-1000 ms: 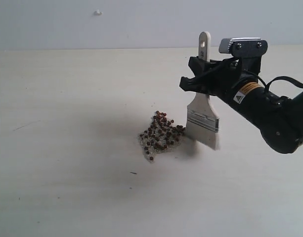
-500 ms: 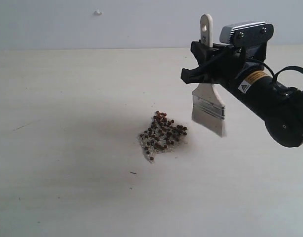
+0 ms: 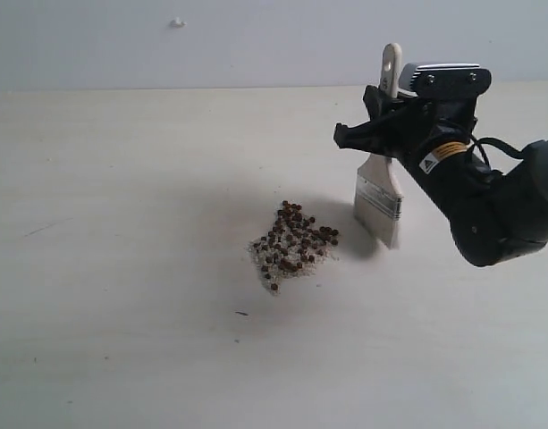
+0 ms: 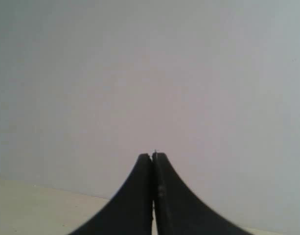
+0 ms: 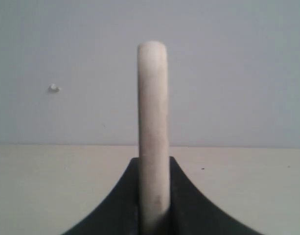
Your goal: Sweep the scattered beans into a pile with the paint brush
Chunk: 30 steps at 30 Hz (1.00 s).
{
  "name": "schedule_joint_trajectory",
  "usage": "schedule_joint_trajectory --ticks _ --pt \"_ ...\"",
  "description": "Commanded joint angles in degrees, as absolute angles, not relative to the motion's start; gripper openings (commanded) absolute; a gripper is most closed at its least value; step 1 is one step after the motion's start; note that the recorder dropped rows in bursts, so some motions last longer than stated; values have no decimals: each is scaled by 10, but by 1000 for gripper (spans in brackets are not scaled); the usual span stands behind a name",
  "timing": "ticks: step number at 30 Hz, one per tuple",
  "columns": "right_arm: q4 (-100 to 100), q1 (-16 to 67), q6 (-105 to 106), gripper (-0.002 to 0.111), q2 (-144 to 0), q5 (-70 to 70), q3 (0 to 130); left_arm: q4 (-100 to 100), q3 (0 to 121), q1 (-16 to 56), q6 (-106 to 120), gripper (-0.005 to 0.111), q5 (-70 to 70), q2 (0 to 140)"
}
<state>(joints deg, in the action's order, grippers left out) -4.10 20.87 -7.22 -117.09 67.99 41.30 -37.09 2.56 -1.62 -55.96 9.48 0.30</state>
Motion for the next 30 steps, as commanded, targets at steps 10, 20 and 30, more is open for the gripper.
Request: schedule_joint_trajectory --ticks 10,20,30 --pt "103 210 -176 0 -1179 686 431 -373 22 -17 -557 0 93 0" --pt "135 210 -208 0 -1179 700 431 -373 22 -17 -557 0 93 0" --pt "134 210 -207 0 -1179 700 431 -373 22 -17 -557 0 93 0"
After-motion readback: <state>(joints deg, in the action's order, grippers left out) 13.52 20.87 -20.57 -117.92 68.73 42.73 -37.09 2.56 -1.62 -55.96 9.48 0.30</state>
